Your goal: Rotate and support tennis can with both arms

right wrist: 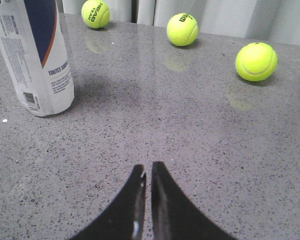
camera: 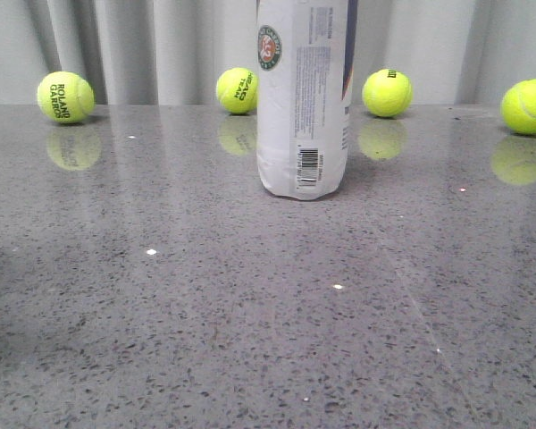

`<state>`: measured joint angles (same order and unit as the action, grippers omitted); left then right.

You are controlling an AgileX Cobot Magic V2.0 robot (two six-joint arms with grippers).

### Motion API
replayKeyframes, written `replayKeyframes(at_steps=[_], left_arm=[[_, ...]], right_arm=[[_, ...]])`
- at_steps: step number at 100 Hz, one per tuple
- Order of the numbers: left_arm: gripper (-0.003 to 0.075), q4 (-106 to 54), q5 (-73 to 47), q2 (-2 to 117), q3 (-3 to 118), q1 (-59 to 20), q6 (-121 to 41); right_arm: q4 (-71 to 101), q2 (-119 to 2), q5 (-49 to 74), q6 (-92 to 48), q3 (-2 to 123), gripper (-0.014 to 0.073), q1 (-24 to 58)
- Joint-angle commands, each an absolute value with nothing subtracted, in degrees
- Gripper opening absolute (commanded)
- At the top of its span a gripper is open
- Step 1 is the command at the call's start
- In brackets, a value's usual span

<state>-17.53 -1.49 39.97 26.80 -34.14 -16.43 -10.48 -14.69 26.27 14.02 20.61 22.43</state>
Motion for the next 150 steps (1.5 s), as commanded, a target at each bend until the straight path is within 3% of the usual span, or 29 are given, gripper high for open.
replayKeyframes(at_steps=[1,18,34,75,126,150], left_arm=[[-0.002,-17.4,6.4,38.9,26.3,-34.5,-16.2],[-0.002,-14.3,12.5,38.1,22.3,-31.0,-14.6],[-0.002,-4.9,12.4,35.1,19.7,-25.9,-5.9],[-0.002,-4.0,10.4,21.0,9.1,-12.4,-5.8],[-0.002,-3.0,0.0,-2.4,-2.5,-3.4,-5.8],[-0.002,-3.8,-3.6,-2.3,-2.6,-0.2,-5.7]], right_arm=[[-11.6,-15.0,22.2,13.8,22.1,0.0046,22.1],[-11.6,-15.0,22.3,13.8,22.1,0.0046,22.1],[-11.6,-15.0,22.3,13.8,22.1,0.0046,22.1],[-11.6,-15.0,22.2,13.8,22.1,0.0046,22.1],[-11.6,-15.0,22.2,13.8,22.1,0.0046,22.1],[-11.6,-15.1,22.4,13.8,22.1,0.0046,22.1]])
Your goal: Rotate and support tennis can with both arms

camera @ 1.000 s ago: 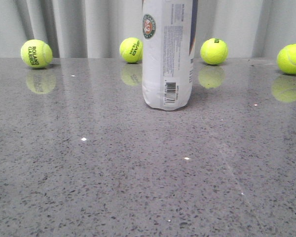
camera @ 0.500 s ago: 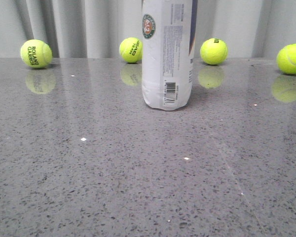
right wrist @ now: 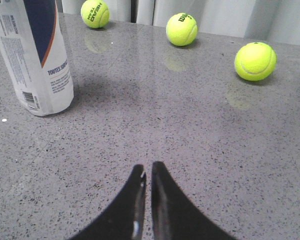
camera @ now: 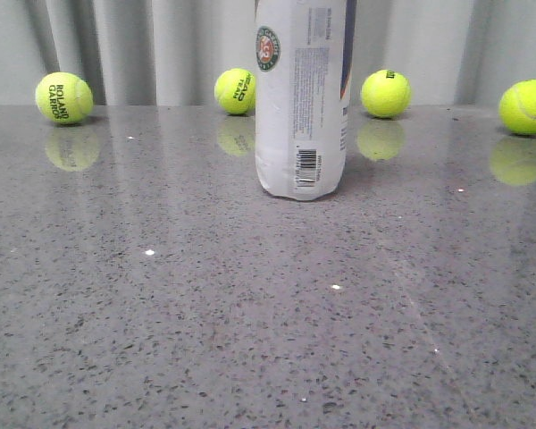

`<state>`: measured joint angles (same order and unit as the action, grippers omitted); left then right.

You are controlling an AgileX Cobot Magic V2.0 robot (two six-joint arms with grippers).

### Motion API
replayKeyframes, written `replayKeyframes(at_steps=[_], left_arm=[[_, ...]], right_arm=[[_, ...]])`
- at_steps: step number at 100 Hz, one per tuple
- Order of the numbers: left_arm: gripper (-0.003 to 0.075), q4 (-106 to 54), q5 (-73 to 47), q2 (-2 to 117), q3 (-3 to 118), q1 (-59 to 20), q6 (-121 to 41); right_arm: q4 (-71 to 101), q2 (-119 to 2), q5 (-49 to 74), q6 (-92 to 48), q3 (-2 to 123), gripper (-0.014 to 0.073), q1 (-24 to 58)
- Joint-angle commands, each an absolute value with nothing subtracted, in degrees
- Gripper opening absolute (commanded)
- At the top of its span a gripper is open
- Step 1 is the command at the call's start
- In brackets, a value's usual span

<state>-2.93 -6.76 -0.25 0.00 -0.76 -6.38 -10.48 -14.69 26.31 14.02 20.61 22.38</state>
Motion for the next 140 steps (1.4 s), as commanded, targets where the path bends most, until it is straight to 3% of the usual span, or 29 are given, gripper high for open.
replayKeyframes(at_steps=[1,140], left_arm=[[-0.002,-3.8,-3.6,-2.3,-2.6,-0.2,-5.7],[-0.002,-3.9,-3.4,-2.2,-2.6,-0.2,-5.7]], right_arm=[[-11.6,-15.1,22.4,13.8,22.1,0.0046,22.1],[-13.5,-15.1,22.4,13.8,22.1,0.0046,22.1]])
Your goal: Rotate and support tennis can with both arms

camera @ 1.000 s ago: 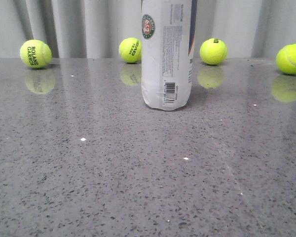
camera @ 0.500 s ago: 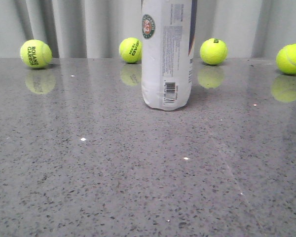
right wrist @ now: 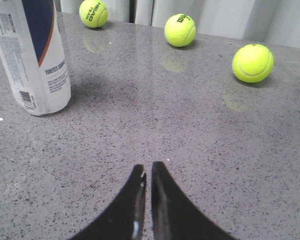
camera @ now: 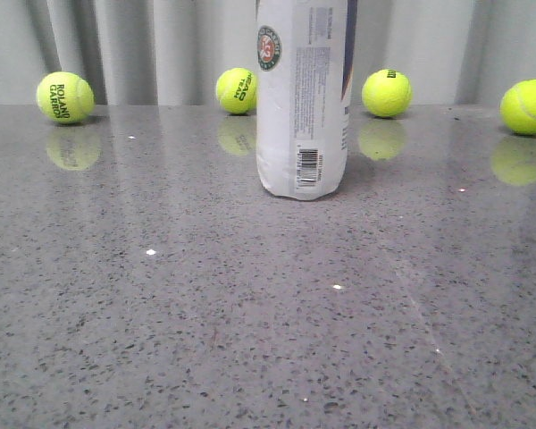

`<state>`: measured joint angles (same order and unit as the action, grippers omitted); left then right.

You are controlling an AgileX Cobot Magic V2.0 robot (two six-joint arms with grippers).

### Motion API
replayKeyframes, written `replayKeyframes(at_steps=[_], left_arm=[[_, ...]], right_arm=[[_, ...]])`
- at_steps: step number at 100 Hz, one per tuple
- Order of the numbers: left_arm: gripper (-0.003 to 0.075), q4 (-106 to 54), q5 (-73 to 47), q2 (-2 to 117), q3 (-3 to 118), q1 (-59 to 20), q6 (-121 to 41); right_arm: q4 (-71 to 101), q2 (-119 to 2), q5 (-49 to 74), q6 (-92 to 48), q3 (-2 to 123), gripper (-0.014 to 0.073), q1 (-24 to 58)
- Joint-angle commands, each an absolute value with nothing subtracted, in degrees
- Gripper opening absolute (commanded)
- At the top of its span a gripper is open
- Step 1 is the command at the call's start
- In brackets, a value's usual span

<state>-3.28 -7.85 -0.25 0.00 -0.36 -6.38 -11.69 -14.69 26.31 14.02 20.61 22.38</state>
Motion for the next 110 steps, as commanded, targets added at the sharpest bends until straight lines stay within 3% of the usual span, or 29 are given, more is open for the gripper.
replayKeyframes(at_steps=[1,34,75,110], left_arm=[[-0.002,-3.9,-3.4,-2.2,-2.6,-0.2,-5.7],[-0.002,-3.9,-3.4,-2.2,-2.6,-0.2,-5.7],[-0.002,-3.9,-3.4,-2.2,-2.6,-0.2,-5.7],[-0.002,-3.9,-3.4,-2.2,-2.6,-0.2,-5.7]], right_arm=[[-13.5,-15.1,22.4,13.8,22.1,0.0046,22.1],[-13.4,-15.1,19.8,13.8,21.1,0.0046,22.1],[-8.3,-11.5,-3.9,10.6,8.9,0.0046,13.0],[-6.3,-4.4,-3.1,10.2,1.7,0.0046,6.2]])
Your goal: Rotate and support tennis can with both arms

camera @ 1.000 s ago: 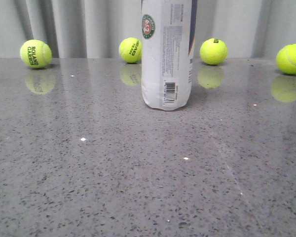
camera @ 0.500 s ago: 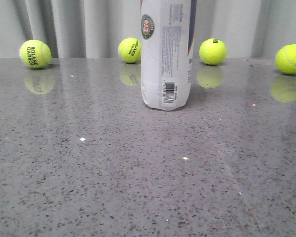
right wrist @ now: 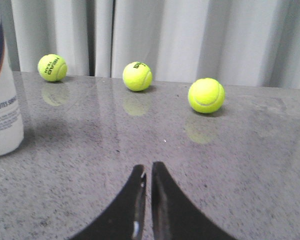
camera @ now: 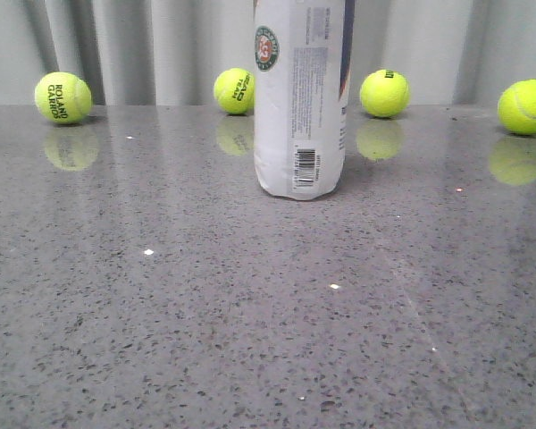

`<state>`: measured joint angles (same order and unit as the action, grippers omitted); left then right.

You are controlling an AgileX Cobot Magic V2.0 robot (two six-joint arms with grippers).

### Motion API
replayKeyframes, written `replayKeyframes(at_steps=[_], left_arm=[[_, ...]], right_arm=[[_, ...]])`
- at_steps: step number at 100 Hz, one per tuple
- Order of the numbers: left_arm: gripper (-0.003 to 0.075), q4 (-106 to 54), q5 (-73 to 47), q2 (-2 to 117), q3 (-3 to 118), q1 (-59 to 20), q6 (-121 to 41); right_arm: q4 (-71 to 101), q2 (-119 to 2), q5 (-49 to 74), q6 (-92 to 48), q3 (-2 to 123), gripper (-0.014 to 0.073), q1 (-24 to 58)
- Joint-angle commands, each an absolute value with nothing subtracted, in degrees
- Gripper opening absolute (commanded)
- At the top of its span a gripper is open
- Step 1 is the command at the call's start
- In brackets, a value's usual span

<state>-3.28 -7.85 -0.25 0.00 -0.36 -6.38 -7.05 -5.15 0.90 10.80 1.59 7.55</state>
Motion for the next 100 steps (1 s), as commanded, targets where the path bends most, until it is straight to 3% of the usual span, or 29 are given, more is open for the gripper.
replayKeyframes(at_steps=[1,40,100], left_arm=[[-0.002,-3.9,-3.4,-2.2,-2.6,-0.2,-5.7],[-0.002,-3.9,-3.4,-2.2,-2.6,-0.2,-5.7],[-0.002,-3.9,-3.4,-2.2,-2.6,-0.2,-5.7]], right_arm=[[-6.0,-4.1,-3.1,10.2,1.6,0.0046,5.9],[0.0,2.4,5.8,3.6,-0.6,0.0046,2.1],[0.0,2.3,5.9,3.6,-0.6,0.0046,2.1]])
